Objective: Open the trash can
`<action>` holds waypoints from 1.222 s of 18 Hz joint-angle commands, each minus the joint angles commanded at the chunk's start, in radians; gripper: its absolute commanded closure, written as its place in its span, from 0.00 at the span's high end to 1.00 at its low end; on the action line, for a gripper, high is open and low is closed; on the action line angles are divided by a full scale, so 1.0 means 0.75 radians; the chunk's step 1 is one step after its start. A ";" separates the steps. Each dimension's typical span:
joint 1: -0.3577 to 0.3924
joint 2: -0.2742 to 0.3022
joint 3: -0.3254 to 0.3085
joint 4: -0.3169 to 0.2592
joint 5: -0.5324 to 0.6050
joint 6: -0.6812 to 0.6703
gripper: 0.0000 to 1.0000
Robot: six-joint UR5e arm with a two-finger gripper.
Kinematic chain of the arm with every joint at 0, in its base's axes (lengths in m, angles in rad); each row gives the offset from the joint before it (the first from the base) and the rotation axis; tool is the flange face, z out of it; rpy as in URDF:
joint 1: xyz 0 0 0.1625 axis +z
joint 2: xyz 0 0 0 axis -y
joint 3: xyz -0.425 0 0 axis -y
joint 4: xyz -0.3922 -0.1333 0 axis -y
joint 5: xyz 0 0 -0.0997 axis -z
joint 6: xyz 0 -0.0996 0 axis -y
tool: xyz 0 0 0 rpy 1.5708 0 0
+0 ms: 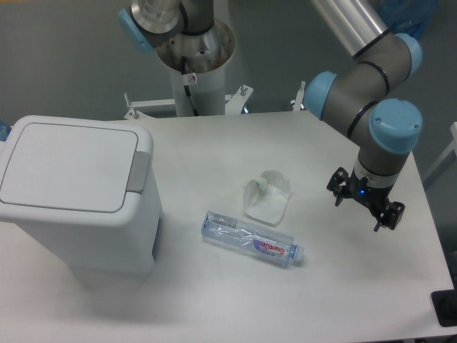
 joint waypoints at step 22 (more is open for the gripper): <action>-0.239 0.299 0.004 0.162 -0.949 -1.093 1.00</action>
